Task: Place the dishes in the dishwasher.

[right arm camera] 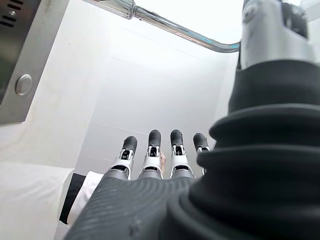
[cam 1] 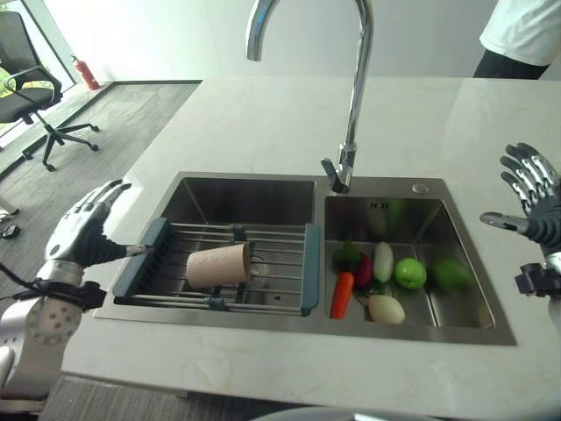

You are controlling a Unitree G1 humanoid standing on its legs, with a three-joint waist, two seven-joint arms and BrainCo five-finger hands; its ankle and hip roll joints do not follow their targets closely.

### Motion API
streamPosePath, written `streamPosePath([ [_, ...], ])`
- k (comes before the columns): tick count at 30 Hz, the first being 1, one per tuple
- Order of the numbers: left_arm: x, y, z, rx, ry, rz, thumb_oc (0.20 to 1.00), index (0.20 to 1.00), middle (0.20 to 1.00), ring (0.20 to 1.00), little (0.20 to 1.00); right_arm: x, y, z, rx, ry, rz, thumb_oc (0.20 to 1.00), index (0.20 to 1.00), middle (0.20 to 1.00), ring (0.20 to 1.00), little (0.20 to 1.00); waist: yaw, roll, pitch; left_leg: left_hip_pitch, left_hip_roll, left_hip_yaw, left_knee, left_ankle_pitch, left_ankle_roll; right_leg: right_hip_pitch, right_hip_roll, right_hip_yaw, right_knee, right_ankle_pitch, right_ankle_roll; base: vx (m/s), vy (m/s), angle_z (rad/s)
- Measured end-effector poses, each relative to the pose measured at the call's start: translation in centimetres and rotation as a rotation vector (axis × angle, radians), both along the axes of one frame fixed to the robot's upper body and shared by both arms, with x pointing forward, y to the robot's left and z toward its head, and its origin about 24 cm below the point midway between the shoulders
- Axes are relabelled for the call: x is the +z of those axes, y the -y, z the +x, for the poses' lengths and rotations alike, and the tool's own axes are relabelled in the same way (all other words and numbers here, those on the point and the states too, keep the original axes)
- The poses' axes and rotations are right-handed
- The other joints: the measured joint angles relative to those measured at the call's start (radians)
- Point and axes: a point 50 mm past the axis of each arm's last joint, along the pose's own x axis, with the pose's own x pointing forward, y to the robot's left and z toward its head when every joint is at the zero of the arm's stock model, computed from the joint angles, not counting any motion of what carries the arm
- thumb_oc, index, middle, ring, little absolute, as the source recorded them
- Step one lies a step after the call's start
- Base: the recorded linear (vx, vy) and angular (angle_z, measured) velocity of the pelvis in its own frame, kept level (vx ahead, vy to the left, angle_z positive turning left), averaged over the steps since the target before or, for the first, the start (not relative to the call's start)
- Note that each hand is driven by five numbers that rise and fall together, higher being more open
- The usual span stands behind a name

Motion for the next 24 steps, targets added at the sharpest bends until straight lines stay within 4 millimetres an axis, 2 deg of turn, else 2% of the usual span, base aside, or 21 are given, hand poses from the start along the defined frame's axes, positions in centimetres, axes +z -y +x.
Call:
streamPosePath([
  [5, -0.2, 0.8, 1.0, -0.05, -0.082, 0.027, 1.0, 1.0, 1.0, 1.0, 1.0, 0.1, 0.1, 0.2, 0.005, 0.001, 0.0, 1.0, 1.0, 1.0, 1.0, 1.0, -0.002, 0.002, 0.001, 0.0, 0.0, -0.001, 0.0, 0.0, 0.0, 0.0, 0.0, 0.0, 0.0, 0.0, 0.0, -0.01, 0.038, 0.0],
  [11, -0.9, 3.0, 2.8, -0.134, -0.176, 0.035, 1.0, 1.0, 1.0, 1.0, 1.0, 0.2, -0.8, 0.9, 0.047, 0.007, 0.002, 1.0, 1.0, 1.0, 1.0, 1.0, -0.006, 0.002, 0.001, 0.001, 0.001, -0.001, 0.001, 0.006, -0.001, -0.003, 0.001, 0.0, 0.0, 0.0, 0.0, -0.01, 0.003, 0.0],
  [14, -1.5, 3.6, 3.1, -0.158, -0.232, 0.027, 1.0, 1.0, 1.0, 1.0, 1.0, 0.3, -0.8, 1.0, 0.046, 0.011, 0.0, 1.0, 1.0, 1.0, 1.0, 1.0, -0.007, 0.002, 0.002, 0.001, 0.002, 0.0, 0.0, 0.006, -0.001, -0.003, 0.003, 0.0, 0.0, 0.0, 0.0, 0.0, 0.0, 0.0],
  [24, -3.3, 4.0, 3.0, -0.159, -0.342, -0.014, 1.0, 1.0, 1.0, 1.0, 1.0, 0.3, -0.7, 1.0, 0.041, 0.011, -0.01, 1.0, 1.0, 1.0, 1.0, 1.0, -0.017, -0.003, 0.01, 0.001, 0.007, 0.008, 0.0, 0.006, -0.001, -0.004, 0.008, 0.008, 0.0, 0.0, 0.0, -0.01, -0.007, -0.01],
])
